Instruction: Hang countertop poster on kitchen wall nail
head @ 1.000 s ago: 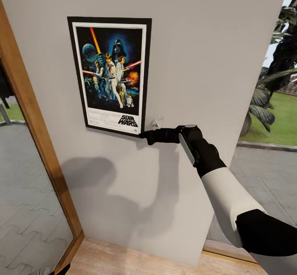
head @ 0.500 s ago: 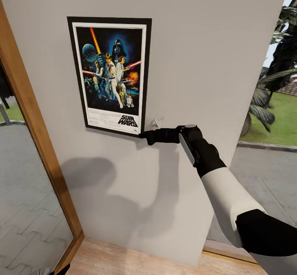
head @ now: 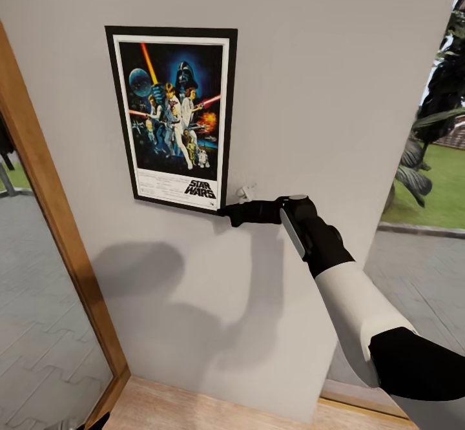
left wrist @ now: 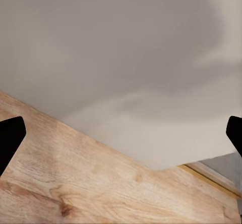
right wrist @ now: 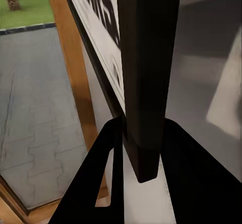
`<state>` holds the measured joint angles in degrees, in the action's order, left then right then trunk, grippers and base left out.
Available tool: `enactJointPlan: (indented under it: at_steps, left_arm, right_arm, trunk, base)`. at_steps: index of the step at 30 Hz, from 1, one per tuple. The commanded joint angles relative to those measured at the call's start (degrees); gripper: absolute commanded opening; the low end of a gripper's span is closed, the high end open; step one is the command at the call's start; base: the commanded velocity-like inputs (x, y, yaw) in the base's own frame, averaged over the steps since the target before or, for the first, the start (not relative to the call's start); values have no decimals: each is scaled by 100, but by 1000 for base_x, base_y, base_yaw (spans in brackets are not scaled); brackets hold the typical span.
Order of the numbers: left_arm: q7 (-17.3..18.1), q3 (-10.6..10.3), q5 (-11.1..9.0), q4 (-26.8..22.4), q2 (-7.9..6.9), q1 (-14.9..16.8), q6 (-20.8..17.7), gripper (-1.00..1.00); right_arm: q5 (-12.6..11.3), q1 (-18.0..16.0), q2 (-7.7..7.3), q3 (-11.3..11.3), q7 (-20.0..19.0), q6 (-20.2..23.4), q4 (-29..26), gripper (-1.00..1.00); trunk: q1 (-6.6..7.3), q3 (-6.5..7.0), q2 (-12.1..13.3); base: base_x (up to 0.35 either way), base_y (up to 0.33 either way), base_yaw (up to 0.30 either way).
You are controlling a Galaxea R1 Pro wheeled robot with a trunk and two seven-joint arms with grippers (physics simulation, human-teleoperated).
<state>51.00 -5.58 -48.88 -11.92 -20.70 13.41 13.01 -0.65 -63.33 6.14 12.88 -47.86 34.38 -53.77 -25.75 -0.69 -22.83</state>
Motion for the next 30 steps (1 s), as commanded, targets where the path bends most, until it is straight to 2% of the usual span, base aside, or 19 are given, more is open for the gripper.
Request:
enactJointPlan:
  at_steps: [1, 30]
  left_arm:
    - [7, -48, -42, 5, -4, 4, 34, 100]
    - [7, -48, -42, 5, -4, 4, 34, 100]
  right_arm:
    - [-23, -4, 1, -5, -21, 50, -2, -100]
    - [-23, -4, 1, -5, -21, 43, -2, -100]
  trunk:
    - [-4, -7, -8]
    - [-4, -7, -8]
  base:
    - [38, 0, 0]
    - [29, 0, 0]
